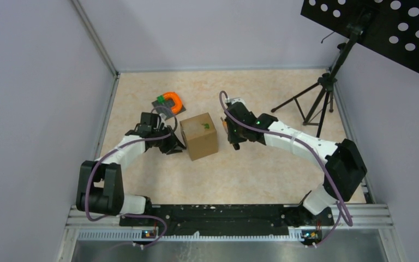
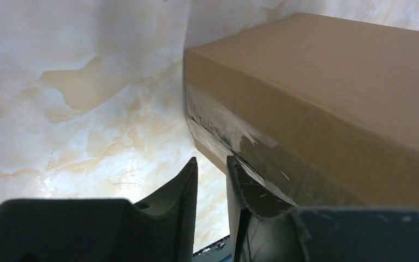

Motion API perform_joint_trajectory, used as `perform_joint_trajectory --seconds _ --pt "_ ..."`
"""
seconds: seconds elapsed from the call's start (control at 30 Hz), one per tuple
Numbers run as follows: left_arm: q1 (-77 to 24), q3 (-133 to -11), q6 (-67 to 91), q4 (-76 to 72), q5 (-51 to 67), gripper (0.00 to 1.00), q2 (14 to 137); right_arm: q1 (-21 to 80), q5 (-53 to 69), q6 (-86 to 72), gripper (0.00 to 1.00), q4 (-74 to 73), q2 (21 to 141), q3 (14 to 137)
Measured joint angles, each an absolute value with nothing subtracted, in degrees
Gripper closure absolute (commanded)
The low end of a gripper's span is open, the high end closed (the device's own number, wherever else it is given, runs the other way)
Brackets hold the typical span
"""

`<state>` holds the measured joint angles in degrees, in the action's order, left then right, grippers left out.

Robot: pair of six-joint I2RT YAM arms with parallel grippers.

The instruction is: Unpack the express box

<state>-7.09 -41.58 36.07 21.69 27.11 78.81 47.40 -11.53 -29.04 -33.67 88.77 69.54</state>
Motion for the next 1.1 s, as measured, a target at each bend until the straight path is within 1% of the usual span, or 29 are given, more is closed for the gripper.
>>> perform_joint_trajectory --seconds 0.23,0.47,0.63,0.87,1.1 --pt "-11.64 -42.3 37.76 21.65 27.16 0.71 78.72 48.21 -13.56 -27.0 1.0 -36.07 90.7 72.51" --pt "-19.42 -41.36 44.38 20.62 26.98 0.7 74.87 48.01 -16.19 -25.02 1.0 -38.94 90.96 74.41" --pt "-23.9 -40.71 48.73 19.53 26.87 0.7 72.95 46.04 -16.75 -23.57 1.0 -40.42 90.96 74.7" --pt "-24.8 -40.84 49.69 20.82 24.43 0.7 71.24 43.55 -17.04 -22.11 1.0 -42.0 90.96 74.74" --pt "-24.45 -45.65 46.46 28.67 17.5 0.69 67.88 43.57 -17.82 -21.58 1.0 -44.21 90.89 75.48"
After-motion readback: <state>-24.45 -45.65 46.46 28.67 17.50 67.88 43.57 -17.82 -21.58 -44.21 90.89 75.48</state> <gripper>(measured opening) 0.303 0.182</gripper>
